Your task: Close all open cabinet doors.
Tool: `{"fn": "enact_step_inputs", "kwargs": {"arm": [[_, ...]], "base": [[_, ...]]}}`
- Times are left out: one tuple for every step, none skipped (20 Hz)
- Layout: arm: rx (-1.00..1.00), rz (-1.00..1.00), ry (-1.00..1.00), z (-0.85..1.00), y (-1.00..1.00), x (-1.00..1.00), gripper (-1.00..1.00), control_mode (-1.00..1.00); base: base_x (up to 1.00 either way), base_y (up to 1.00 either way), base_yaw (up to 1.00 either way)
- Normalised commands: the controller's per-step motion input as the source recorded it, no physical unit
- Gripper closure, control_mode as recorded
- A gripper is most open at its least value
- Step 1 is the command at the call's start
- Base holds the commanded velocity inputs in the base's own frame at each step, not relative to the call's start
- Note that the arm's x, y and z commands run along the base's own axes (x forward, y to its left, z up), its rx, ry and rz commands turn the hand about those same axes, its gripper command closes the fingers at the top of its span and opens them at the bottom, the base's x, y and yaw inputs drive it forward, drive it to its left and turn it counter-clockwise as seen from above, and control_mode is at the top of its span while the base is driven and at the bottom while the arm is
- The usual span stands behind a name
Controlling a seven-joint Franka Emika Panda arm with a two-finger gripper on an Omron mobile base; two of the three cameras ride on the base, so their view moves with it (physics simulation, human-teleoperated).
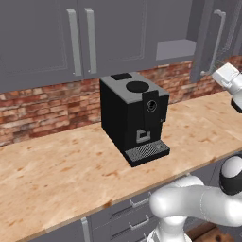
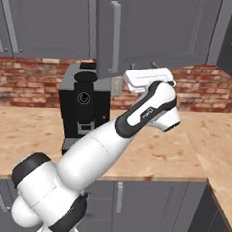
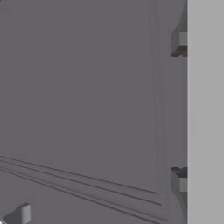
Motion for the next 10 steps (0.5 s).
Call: {"fn": "enact_step_inputs", "kwargs": {"arm": [[0.0, -0.03, 0.04, 0.0, 0.36, 0.17, -1.0, -1.0], [0.0, -0.03, 0.04, 0.0, 0.35, 0.18, -1.0, -1.0], [0.0, -0.01, 0.04, 0.0, 0.33, 0.2, -1.0, -1.0], [0.0, 0.0, 0.07, 0.0, 0.21, 0.17, -1.0, -1.0], [0.0, 0.0, 0.07, 0.0, 0.31, 0.23, -1.0, -1.0], [0.0, 0.0, 0.07, 0.0, 0.31, 0.26, -1.0, -1.0], [0.0, 0.0, 0.07, 0.0, 0.33, 0.29, -1.0, -1.0], [0.0, -0.01, 0.07, 0.0, 0.36, 0.31, -1.0, -1.0], [0.0, -0.01, 0.07, 0.0, 0.39, 0.31, -1.0, -1.0], [0.0, -0.02, 0.08, 0.0, 0.41, 0.31, -1.0, -1.0]], "base": [[0.0, 0.0, 0.0], [0.0, 0.0, 0.0], [0.0, 0.0, 0.0], [0.0, 0.0, 0.0], [0.0, 0.0, 0.0], [0.0, 0.0, 0.0], [0.0, 0.0, 0.0], [0.0, 0.0, 0.0], [0.0, 0.0, 0.0], [0.0, 0.0, 0.0]]}}
